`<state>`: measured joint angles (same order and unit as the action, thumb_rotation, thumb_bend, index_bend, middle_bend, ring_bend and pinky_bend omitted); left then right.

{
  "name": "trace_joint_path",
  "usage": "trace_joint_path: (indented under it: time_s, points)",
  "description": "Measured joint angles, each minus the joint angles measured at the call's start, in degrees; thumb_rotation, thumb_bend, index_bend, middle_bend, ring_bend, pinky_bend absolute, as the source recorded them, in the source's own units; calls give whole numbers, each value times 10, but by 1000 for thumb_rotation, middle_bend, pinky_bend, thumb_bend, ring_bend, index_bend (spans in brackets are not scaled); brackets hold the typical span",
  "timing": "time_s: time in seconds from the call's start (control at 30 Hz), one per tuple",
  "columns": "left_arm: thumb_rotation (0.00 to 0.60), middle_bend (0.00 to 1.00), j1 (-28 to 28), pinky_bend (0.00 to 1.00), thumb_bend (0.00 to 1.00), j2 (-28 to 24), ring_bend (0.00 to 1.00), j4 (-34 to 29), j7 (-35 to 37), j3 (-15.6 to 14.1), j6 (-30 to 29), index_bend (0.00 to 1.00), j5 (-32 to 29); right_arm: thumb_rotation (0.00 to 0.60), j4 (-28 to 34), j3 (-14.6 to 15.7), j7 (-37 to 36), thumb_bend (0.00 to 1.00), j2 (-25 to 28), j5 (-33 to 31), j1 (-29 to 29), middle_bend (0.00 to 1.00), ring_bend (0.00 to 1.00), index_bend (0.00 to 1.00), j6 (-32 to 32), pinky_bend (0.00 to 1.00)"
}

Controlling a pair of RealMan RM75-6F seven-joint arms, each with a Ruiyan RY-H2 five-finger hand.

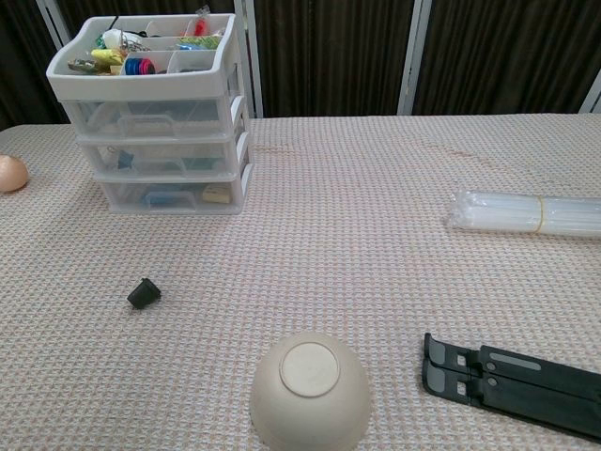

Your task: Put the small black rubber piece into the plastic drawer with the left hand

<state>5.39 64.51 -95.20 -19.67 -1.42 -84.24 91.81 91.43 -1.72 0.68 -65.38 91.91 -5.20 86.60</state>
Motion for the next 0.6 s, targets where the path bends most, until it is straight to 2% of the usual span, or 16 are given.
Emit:
trace_joint_path:
  time_s: [0.6]
  points:
    - [600, 0, 2, 0, 84, 0, 0, 0, 5, 1, 5, 35, -4, 600, 1, -1, 2, 63, -1, -2, -1, 0, 0, 61, -3, 0]
